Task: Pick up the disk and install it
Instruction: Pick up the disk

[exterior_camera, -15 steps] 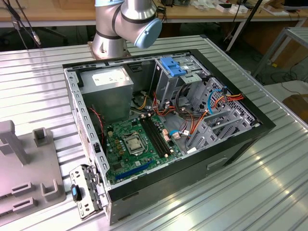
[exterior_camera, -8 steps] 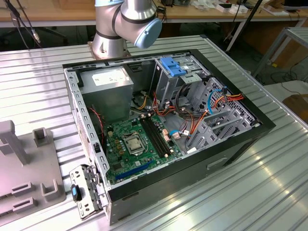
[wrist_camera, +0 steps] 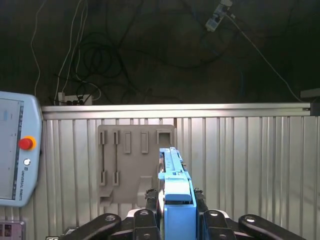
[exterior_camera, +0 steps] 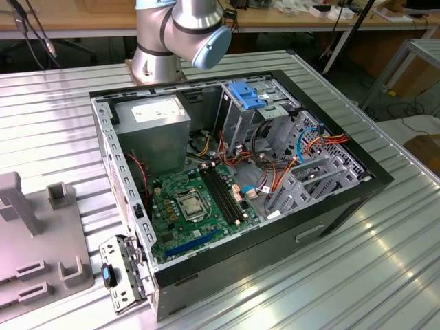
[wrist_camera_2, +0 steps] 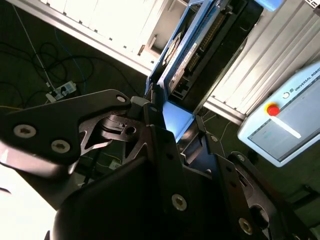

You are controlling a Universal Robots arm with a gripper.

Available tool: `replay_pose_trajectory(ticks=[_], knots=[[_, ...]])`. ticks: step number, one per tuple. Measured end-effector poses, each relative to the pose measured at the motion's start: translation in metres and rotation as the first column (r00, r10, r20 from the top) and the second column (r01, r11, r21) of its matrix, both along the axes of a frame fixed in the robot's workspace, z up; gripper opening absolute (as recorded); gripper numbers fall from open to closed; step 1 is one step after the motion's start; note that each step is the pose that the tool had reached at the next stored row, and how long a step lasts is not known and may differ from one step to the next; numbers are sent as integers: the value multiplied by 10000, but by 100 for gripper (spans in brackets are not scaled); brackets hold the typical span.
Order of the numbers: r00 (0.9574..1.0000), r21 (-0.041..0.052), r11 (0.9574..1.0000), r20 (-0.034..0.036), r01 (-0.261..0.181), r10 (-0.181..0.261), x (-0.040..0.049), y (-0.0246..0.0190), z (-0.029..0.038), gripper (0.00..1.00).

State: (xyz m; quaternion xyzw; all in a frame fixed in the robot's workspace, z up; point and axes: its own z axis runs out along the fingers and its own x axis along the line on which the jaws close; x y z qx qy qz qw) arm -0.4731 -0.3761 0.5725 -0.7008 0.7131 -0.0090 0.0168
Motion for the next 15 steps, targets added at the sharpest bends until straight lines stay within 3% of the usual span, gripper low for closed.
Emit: replay_pose_trajectory(ticks=[4,12,15], knots=[[10000,3,10000,0,0,0,0,0,97,37],[10000,3,10000,0,-1,1,0,0,353,37],[10000,2,10000,-1,-1,1,1,0,376,37]])
